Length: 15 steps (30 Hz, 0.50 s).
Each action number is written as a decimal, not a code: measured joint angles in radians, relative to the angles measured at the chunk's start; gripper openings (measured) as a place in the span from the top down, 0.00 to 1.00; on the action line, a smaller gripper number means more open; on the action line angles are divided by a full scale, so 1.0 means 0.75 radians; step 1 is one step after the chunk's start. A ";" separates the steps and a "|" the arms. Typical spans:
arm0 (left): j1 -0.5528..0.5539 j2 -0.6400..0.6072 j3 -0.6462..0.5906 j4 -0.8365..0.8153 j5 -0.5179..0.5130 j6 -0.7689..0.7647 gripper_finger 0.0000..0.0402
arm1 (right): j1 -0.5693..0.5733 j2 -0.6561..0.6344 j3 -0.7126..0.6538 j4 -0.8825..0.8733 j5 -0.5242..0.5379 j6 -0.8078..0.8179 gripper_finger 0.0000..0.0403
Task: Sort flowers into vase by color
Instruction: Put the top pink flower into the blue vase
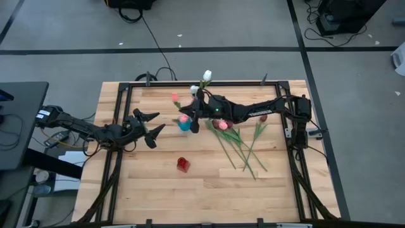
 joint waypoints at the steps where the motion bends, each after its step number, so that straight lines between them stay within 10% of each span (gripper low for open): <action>1: 0.000 0.000 0.000 0.000 0.000 0.000 0.23 | -0.005 0.000 0.000 -0.024 -0.014 0.008 0.86; 8: 0.000 0.000 0.000 -0.001 0.000 0.000 0.23 | -0.011 -0.004 0.000 -0.153 -0.033 0.006 0.61; 15: 0.000 0.000 0.000 -0.017 0.000 0.000 0.23 | 0.013 -0.120 -0.001 -0.473 0.014 -0.007 0.56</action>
